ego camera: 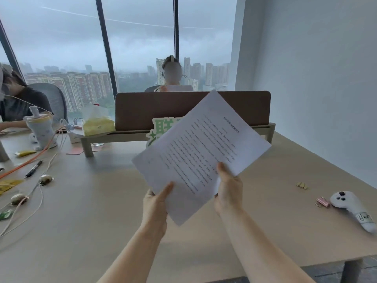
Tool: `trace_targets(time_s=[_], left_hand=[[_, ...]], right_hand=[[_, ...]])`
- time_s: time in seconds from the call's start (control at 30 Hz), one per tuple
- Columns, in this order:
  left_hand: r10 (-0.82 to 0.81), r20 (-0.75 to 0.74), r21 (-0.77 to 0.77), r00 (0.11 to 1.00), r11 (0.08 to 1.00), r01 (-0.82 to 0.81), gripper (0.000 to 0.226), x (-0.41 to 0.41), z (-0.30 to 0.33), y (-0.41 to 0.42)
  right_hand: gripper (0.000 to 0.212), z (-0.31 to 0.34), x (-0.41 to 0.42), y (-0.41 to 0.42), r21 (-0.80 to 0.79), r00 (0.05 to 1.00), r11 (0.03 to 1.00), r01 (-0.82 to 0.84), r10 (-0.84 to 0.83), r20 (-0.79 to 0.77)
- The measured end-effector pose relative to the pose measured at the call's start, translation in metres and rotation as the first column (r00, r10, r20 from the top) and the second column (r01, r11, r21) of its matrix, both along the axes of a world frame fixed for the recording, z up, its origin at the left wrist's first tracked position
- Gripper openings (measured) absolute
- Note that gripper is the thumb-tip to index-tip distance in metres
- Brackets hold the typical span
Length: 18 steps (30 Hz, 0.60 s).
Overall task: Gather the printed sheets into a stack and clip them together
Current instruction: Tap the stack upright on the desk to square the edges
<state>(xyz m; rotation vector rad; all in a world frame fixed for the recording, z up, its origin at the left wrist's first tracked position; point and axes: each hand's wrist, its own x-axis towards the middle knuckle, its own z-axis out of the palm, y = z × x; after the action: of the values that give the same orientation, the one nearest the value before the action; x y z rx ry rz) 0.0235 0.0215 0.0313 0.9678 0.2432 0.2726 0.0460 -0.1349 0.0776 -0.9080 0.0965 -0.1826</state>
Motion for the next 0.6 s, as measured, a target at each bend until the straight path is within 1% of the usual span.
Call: trace_targets(time_s=[0.07, 0.1, 0.17, 0.2, 0.27, 0.3, 0.33, 0.37, 0.43, 0.47, 0.53, 0.6], left_hand=[[0.035, 0.050, 0.030, 0.998, 0.999, -0.037, 0.027, 0.004, 0.013, 0.022], [0.052, 0.056, 0.085, 0.997, 0.995, -0.057, 0.028, 0.007, 0.021, 0.034], [0.031, 0.055, 0.261, 0.998, 0.964, -0.044, 0.035, 0.010, 0.036, 0.054], [-0.031, 0.051, 0.361, 0.998, 0.933, 0.011, 0.039, 0.011, 0.042, 0.059], [-0.231, 0.019, 0.511, 0.973, 0.839, 0.189, 0.057, 0.009, 0.051, 0.062], [-0.313, 0.000, 0.552, 0.950, 0.792, 0.261, 0.067, 0.008, 0.054, 0.060], [-0.361, -0.004, 0.572, 0.933, 0.764, 0.298, 0.072, 0.008, 0.056, 0.057], [-0.376, 0.011, 0.566, 0.927, 0.766, 0.304, 0.073, 0.007, 0.056, 0.053], [-0.330, 0.052, 0.508, 0.943, 0.822, 0.260, 0.068, 0.007, 0.055, 0.044], [-0.288, 0.070, 0.477, 0.955, 0.851, 0.221, 0.058, 0.007, 0.053, 0.040], [-0.201, 0.098, 0.432, 0.975, 0.891, 0.141, 0.031, 0.003, 0.049, 0.032], [-0.135, 0.103, 0.415, 0.985, 0.906, 0.080, 0.017, -0.002, 0.044, 0.025]], right_hand=[[0.015, 0.006, 0.003, -0.015, -0.117, 1.000, 0.993, 0.005, -0.003, 0.021], [0.015, 0.009, 0.004, -0.022, -0.175, 0.999, 0.985, -0.002, 0.008, 0.032], [0.013, 0.016, 0.005, -0.036, -0.284, 0.998, 0.959, -0.025, 0.041, 0.052], [0.013, 0.018, 0.006, -0.041, -0.345, 0.996, 0.938, -0.032, 0.058, 0.064], [0.014, 0.024, 0.006, -0.047, -0.465, 0.991, 0.884, -0.054, 0.105, 0.084], [0.014, 0.026, 0.006, -0.047, -0.505, 0.987, 0.860, -0.072, 0.135, 0.090], [0.013, 0.027, 0.005, -0.046, -0.537, 0.982, 0.839, -0.089, 0.165, 0.094], [0.013, 0.028, 0.004, -0.044, -0.563, 0.977, 0.820, -0.102, 0.190, 0.099], [0.013, 0.027, 0.002, -0.041, -0.599, 0.969, 0.793, -0.111, 0.221, 0.112], [0.012, 0.024, 0.002, -0.039, -0.600, 0.969, 0.792, -0.112, 0.221, 0.111], [0.011, 0.018, 0.001, -0.037, -0.575, 0.976, 0.811, -0.107, 0.196, 0.094], [0.011, 0.009, -0.002, -0.036, -0.552, 0.981, 0.829, -0.093, 0.170, 0.090]])
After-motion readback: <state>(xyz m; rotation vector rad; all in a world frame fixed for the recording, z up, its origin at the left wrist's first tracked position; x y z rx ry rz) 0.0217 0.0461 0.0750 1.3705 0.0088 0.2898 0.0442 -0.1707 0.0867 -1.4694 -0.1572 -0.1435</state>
